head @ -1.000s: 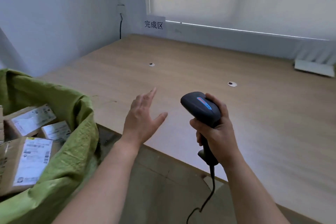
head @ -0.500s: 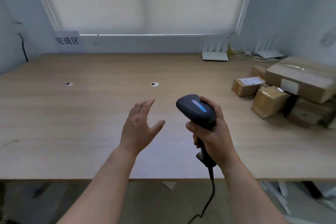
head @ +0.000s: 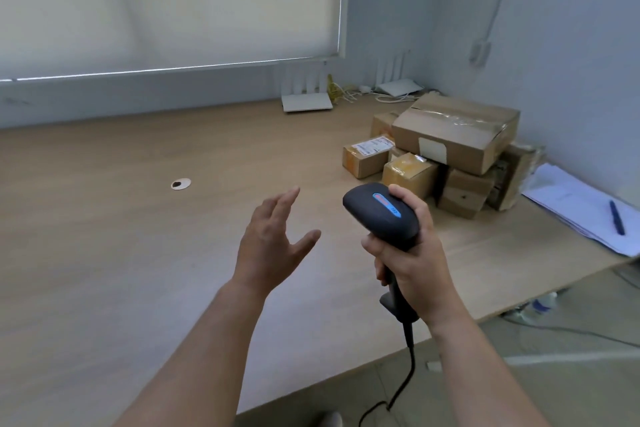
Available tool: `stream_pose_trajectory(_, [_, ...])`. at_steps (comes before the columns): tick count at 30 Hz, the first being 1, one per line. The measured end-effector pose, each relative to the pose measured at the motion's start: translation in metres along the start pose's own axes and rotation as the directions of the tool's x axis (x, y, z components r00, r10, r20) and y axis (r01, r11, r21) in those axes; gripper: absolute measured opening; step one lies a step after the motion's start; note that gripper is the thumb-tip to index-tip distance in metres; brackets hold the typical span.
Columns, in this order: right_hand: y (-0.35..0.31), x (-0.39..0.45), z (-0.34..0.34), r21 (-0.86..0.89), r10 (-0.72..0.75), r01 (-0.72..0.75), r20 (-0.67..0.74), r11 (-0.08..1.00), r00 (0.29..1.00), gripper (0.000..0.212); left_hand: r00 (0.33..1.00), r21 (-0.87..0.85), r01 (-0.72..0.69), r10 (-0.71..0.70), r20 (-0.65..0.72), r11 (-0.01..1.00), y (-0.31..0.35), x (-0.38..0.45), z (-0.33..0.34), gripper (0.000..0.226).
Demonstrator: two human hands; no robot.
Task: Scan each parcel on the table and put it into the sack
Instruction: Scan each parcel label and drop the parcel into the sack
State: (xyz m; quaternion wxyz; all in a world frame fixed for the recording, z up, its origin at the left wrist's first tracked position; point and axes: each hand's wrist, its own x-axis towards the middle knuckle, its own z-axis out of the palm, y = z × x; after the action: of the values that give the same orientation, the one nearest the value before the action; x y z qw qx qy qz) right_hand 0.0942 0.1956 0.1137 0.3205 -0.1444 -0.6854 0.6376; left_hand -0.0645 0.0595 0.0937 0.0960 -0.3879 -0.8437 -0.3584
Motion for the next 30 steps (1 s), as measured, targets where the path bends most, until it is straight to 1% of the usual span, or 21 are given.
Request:
stream_pose_trajectory(4, [0.015,0.043,-0.017,-0.023,0.018,-0.019,-0.042,1.000,0.999,0.068,0.999,0.008,-0.003,0.003,0.050,1.000,-0.002,0.043,0.028,0.073])
stream_pose_trajectory(10, [0.037,0.117,-0.033,-0.012,0.059,-0.061,-0.077,0.998,0.995,0.066,0.991,0.039,-0.009,0.003,0.134,0.999,-0.013,0.121,0.068,0.075])
stream_pose_trajectory(20, [0.076,0.229,-0.062,-0.103,0.076,-0.089,-0.132,0.991,0.988,0.067,0.963,0.049,-0.025,0.011,0.270,0.998,-0.034,0.233,0.143,0.079])
stream_pose_trajectory(27, [0.116,0.282,-0.078,-0.113,0.090,-0.110,-0.168,0.988,0.982,0.066,0.941,0.063,-0.058,0.033,0.337,0.996,-0.054,0.294,0.202,0.082])
stream_pose_trajectory(30, [0.129,0.294,-0.082,-0.097,0.114,-0.132,-0.174,0.986,0.978,0.066,0.925,0.070,-0.049,0.019,0.381,0.996,-0.063,0.309,0.229,0.086])
